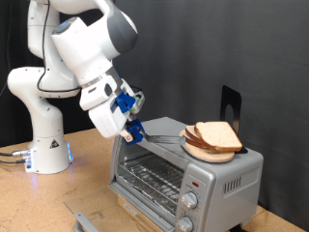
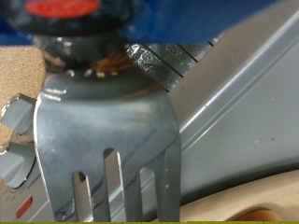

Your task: Make a piece of toast with the oven

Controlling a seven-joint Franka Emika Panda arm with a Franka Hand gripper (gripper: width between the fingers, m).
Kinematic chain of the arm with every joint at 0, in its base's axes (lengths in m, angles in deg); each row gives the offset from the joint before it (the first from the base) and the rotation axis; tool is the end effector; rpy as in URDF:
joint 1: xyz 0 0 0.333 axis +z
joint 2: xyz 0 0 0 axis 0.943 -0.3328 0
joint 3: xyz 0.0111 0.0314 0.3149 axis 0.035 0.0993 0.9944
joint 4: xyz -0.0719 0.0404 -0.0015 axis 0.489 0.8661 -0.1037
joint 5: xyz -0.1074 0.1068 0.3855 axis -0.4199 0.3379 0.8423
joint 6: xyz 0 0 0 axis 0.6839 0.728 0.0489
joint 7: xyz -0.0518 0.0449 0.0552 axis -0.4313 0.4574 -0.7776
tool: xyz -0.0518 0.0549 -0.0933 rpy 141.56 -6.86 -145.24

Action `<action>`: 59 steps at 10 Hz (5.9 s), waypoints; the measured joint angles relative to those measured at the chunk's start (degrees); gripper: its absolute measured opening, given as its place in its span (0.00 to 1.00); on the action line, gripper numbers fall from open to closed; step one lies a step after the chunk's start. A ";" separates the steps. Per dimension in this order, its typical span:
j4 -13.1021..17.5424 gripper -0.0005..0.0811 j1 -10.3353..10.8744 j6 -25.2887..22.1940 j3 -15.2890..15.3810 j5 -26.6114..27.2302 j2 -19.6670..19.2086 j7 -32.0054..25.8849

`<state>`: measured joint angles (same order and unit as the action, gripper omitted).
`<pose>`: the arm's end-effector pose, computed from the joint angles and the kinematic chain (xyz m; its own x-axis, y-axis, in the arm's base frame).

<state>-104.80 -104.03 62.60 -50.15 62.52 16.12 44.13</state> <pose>0.5134 -0.0135 0.3752 0.9590 -0.1261 0.2539 0.0005 -0.8950 -0.4461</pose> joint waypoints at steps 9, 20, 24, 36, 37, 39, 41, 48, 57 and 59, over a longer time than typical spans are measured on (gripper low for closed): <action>1.41 0.45 0.05 6.61 4.14 -2.27 -4.50 6.05; 3.20 0.45 -0.05 -1.57 1.34 1.69 -2.60 1.86; 3.19 0.45 -0.06 -1.73 1.25 1.50 -2.14 2.00; 2.61 0.45 -0.07 -0.68 0.78 1.96 -1.96 1.95; 2.69 0.45 -0.06 -0.68 0.88 1.95 -1.96 1.96; 2.70 0.45 -0.03 -0.61 1.08 1.95 -1.96 1.98; 2.70 0.45 -0.03 -0.29 1.44 1.95 -1.96 2.05; 2.70 0.45 0.01 1.57 3.47 1.95 -2.00 3.12; 5.03 0.45 0.70 4.58 7.75 2.78 -2.52 5.57; 5.14 0.45 0.69 5.07 8.59 1.17 -2.88 7.64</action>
<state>-99.66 -103.34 67.67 -41.56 63.69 13.23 51.77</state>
